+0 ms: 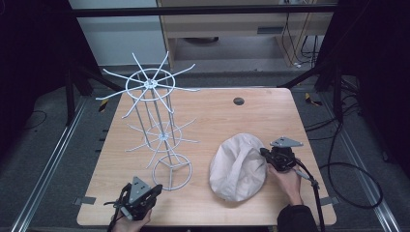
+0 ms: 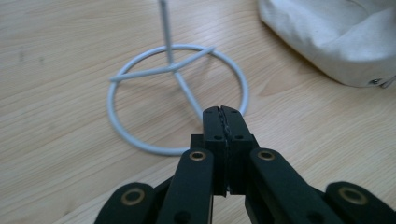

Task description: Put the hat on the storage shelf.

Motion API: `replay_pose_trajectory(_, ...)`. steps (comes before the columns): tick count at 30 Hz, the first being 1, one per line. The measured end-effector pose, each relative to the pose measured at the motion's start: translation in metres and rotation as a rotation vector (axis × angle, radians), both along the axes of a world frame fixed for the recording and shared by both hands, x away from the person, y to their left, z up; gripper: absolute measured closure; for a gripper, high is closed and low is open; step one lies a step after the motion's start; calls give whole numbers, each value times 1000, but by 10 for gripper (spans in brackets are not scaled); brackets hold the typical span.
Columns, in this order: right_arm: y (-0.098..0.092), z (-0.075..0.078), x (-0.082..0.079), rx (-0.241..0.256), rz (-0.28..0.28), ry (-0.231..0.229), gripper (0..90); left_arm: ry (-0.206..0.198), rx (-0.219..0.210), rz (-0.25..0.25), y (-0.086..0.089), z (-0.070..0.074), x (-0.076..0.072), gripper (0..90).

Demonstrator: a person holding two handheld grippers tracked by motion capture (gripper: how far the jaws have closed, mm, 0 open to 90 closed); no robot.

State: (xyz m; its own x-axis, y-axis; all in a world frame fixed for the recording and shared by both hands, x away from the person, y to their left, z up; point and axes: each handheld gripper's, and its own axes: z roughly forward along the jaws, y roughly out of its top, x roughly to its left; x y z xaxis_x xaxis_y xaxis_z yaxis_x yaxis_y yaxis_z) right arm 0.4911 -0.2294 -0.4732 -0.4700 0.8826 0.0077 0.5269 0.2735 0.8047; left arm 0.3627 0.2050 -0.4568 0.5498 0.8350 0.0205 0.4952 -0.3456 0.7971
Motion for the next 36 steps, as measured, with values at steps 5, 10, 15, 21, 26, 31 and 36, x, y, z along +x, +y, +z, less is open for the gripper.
replay_pose_trajectory(5,-6,3,3,27,-36,-24,900,6,0,-65,-32,-1,3,897)
replay_pose_trajectory(10,-6,3,7,41,-50,-37,900,0,-5,-137,-78,-1,6,897)
replay_pose_trajectory(15,-6,4,13,57,-65,-49,900,0,-26,-188,-112,-4,7,897)
replay_pose_trajectory(21,-5,1,20,103,-77,-51,900,6,-24,-228,-137,-10,6,897)
replay_pose_trajectory(26,-1,-5,23,77,-48,-19,900,-5,7,-233,-147,-17,7,897)
replay_pose_trajectory(31,-1,-6,19,37,-28,0,900,-11,19,-207,-149,-19,15,898)
replay_pose_trajectory(36,-1,-7,11,-4,-1,24,900,-18,20,-143,-142,-19,31,898)
